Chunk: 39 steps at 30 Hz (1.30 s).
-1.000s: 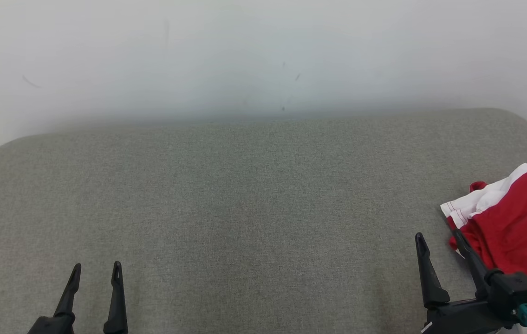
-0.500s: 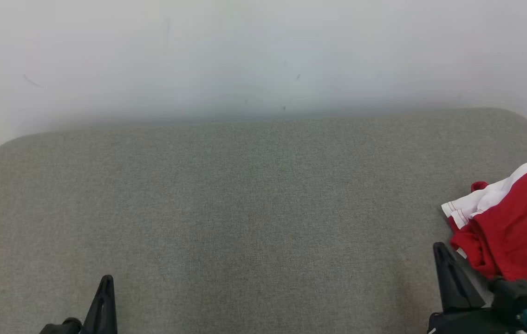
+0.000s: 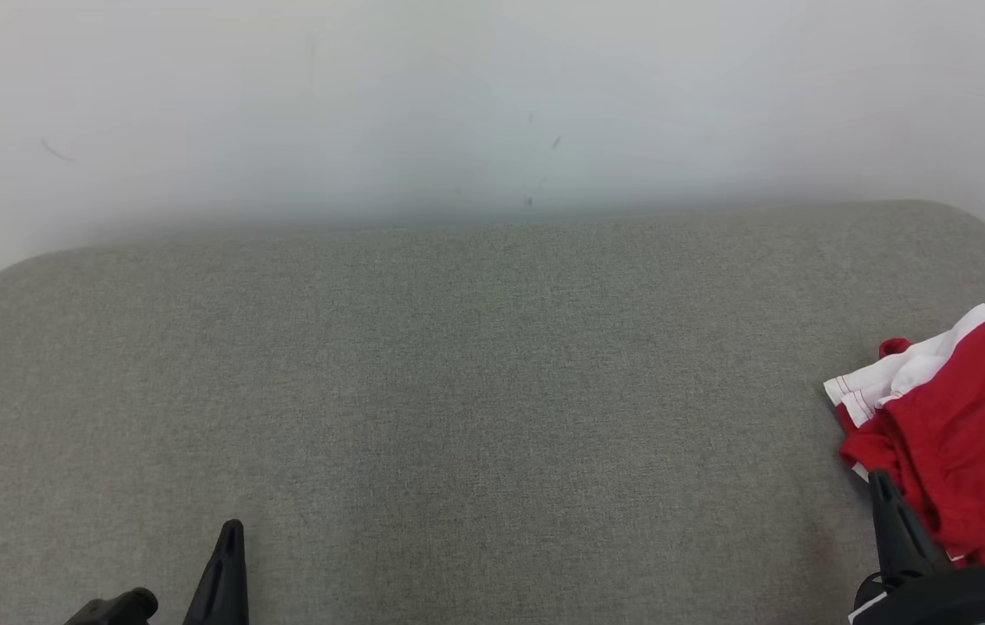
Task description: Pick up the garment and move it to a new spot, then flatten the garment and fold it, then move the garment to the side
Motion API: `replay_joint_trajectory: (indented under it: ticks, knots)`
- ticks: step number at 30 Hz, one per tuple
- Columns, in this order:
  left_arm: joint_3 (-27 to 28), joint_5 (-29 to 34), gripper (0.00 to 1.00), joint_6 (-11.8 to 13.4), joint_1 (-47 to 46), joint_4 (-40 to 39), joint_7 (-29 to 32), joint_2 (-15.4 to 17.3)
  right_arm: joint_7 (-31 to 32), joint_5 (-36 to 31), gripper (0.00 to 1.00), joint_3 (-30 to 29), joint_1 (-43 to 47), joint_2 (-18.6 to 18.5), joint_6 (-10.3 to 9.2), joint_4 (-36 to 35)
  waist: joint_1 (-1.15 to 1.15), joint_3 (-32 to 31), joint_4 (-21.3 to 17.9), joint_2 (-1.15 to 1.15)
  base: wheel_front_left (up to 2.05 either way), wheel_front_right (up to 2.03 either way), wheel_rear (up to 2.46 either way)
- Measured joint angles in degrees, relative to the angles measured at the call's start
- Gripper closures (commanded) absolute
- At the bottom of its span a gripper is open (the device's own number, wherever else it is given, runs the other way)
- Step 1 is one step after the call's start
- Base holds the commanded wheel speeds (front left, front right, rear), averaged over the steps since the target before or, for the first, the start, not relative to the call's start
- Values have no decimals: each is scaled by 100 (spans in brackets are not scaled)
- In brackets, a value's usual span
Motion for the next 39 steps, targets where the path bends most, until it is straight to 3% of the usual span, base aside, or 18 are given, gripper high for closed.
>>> replay_joint_trajectory:
  ticks: [39]
  knots:
    - [-411,-3182,100,-853,-651,879,-133,-438,1107,3386,100,-1501,-568,-166,-1,1152,0,20,-31,0,0,0,0]
